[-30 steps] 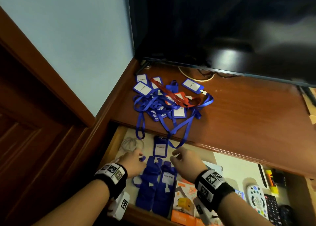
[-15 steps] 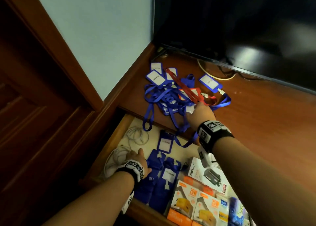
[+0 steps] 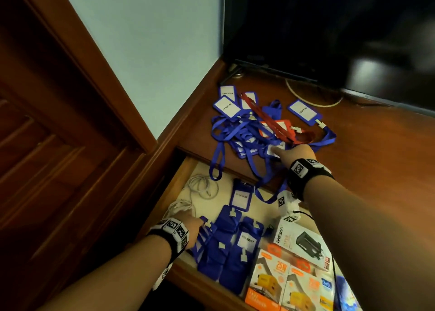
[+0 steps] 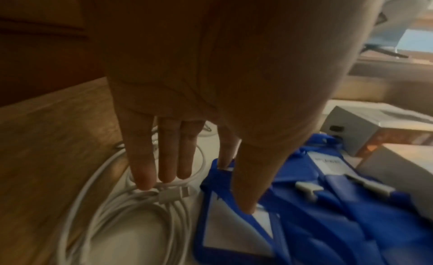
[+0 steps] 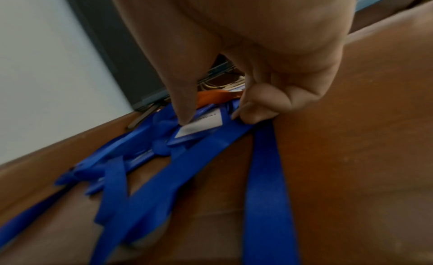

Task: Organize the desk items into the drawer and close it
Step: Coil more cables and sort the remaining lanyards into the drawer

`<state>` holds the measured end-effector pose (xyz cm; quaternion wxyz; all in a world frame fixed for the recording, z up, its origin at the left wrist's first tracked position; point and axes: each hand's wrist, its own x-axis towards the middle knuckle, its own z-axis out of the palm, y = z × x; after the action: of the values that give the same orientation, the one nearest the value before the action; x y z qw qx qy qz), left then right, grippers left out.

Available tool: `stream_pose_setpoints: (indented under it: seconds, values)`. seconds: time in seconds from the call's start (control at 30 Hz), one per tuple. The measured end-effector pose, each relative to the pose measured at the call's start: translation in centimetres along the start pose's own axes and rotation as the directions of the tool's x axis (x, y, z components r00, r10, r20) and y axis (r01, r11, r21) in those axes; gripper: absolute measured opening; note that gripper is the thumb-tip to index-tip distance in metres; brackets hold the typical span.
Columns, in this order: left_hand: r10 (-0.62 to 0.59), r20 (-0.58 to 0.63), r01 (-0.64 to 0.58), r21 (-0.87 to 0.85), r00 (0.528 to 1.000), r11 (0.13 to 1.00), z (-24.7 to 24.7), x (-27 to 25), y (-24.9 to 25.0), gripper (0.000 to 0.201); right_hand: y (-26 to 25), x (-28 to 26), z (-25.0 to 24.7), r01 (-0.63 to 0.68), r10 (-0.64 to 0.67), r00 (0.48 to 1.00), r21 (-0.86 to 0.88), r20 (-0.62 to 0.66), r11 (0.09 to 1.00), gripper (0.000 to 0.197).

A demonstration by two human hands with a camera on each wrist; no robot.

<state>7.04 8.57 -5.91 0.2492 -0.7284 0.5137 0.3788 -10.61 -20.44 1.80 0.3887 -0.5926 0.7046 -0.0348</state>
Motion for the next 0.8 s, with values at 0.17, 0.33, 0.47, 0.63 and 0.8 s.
stream_pose_setpoints:
  seconds: [0.17, 0.33, 0.47, 0.63, 0.8]
  values:
    - [-0.019, 0.006, 0.019, 0.072, 1.000, 0.997, 0.1, -0.7, -0.4, 0.050, -0.7, 0.3, 0.3, 0.048, -0.039, 0.998, -0.158, 0.057, 0.986, 0.064]
    - [0.052, -0.139, -0.032, 0.140, 0.989, 0.990, -1.0, -0.3, 0.6, 0.075, -0.8, -0.4, -0.6, -0.013, 0.021, 0.994, -0.075, 0.110, 0.997, 0.044]
    - [0.194, -0.086, -0.177, 0.178, 0.977, 0.968, -0.6, 0.8, 1.4, 0.071, -0.7, -1.2, -1.8, -0.028, 0.028, 0.997, -0.003, 0.072, 1.000, 0.036]
    - [0.182, 0.043, -0.186, 0.305, 0.982, 0.934, -0.4, 0.6, 2.1, 0.049, 0.2, -3.1, -5.0, 0.033, -0.037, 0.998, -0.068, -0.056, 0.997, 0.025]
    - [0.178, -0.013, -0.171, 0.217, 0.984, 0.961, -1.7, -1.1, 2.0, 0.048, 2.3, -5.7, -8.7, 0.179, -0.191, 0.974, -0.106, -0.121, 0.978, 0.035]
